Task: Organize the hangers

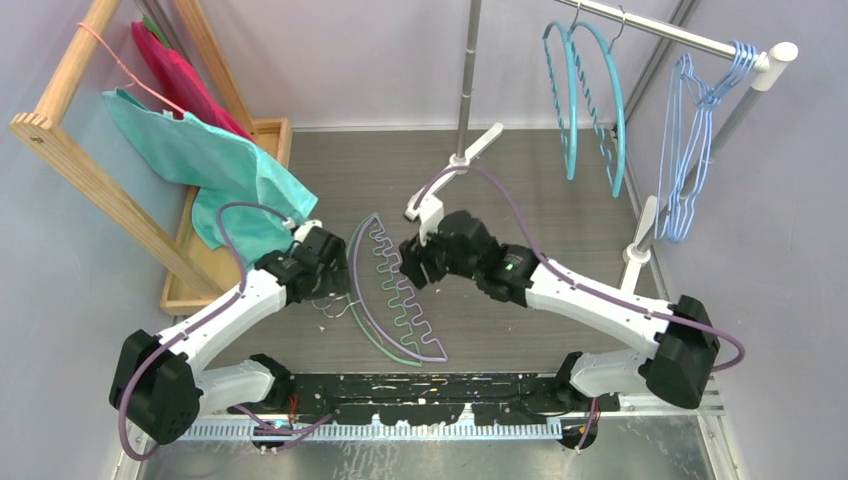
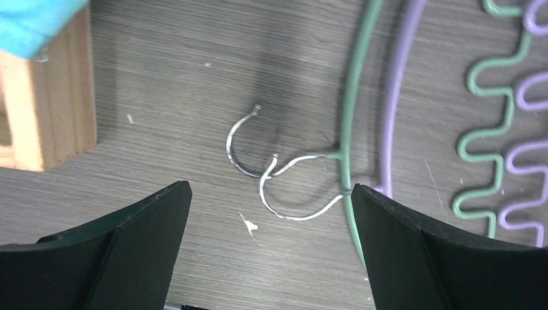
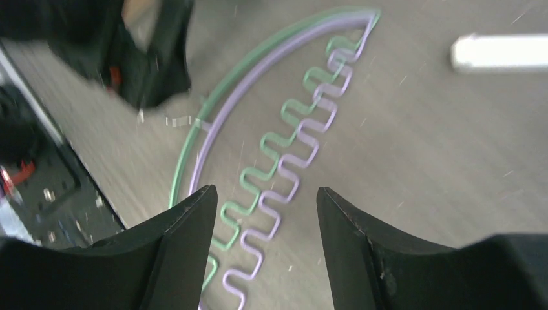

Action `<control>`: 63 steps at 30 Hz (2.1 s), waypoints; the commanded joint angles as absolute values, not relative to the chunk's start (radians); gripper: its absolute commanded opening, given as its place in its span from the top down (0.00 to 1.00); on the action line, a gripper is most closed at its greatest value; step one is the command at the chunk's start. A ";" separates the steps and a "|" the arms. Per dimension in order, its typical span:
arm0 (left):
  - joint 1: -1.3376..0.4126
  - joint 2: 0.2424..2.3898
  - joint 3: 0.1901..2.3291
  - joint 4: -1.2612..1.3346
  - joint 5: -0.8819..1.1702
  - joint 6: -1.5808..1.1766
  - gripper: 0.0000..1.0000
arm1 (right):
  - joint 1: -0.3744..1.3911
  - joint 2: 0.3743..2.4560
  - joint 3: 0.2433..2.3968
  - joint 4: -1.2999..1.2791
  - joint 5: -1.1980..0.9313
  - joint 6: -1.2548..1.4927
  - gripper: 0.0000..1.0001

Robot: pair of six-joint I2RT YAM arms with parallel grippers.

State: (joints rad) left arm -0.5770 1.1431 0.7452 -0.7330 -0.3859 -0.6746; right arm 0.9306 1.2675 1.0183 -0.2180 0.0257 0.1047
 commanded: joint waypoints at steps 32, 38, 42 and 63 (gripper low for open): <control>-0.450 0.913 0.831 -0.903 -0.422 -0.686 0.02 | 1.189 1.762 0.947 0.031 -0.039 0.276 0.89; -0.450 0.912 0.827 -0.908 -0.419 -0.684 0.02 | 1.187 1.585 0.918 -0.003 0.129 0.285 0.99; -0.450 0.911 0.823 -0.904 -0.417 -0.683 0.02 | 1.175 1.412 0.909 -0.049 0.272 0.296 0.99; -0.449 0.876 0.811 -0.911 -0.395 -0.679 0.02 | 1.041 1.177 0.966 0.162 0.233 0.493 0.99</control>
